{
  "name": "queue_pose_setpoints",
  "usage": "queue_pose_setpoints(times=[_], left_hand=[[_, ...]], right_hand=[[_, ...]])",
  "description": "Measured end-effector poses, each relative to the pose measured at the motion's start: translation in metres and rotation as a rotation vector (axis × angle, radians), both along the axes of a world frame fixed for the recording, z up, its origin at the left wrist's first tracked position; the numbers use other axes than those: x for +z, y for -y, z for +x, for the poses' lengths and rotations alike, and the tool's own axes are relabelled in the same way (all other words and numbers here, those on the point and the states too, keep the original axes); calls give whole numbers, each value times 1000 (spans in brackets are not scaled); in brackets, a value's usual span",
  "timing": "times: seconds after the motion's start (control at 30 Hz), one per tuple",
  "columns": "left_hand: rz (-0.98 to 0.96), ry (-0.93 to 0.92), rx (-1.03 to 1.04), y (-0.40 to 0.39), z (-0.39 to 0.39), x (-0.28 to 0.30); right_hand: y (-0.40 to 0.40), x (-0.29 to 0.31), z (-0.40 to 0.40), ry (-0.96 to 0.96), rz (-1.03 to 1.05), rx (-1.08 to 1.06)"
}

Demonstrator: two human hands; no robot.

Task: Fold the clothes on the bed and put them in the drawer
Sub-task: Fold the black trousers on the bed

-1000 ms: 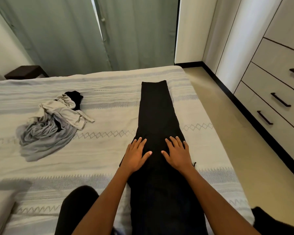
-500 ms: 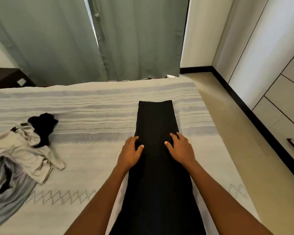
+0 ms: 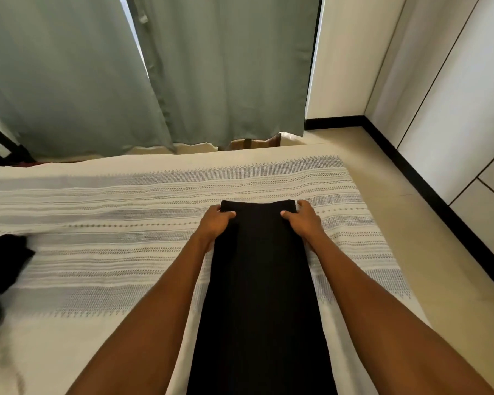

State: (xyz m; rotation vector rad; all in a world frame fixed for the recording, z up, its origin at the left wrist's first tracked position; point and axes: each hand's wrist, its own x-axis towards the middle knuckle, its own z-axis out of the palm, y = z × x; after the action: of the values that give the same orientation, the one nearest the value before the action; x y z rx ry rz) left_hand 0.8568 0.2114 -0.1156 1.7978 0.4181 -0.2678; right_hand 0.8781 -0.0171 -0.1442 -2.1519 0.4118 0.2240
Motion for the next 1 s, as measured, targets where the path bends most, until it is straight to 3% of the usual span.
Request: queue_pose_setpoints(times=[0.17, 0.27, 0.37, 0.5, 0.6, 0.73, 1.0], left_hand=[[-116, -109, 127, -2, 42, -24], [-179, -136, 106, -5, 37, -27], [-205, 26, 102, -6, 13, -14], [4, 281, -45, -6, -35, 9], [228, 419, -191, -13, -76, 18], [502, 593, -155, -17, -160, 23], [349, 594, -171, -17, -354, 31]], right_hand=[[9, -61, 58, -1, 359, -91], [1, -31, 26, 25, 508, -83], [9, -15, -2, 161, 517, -23], [13, 8, -52, 399, 371, 67], [14, 15, -99, 550, 100, 142], [11, 25, -196, 619, -108, 89], [9, 36, -387, 615, -164, -16]])
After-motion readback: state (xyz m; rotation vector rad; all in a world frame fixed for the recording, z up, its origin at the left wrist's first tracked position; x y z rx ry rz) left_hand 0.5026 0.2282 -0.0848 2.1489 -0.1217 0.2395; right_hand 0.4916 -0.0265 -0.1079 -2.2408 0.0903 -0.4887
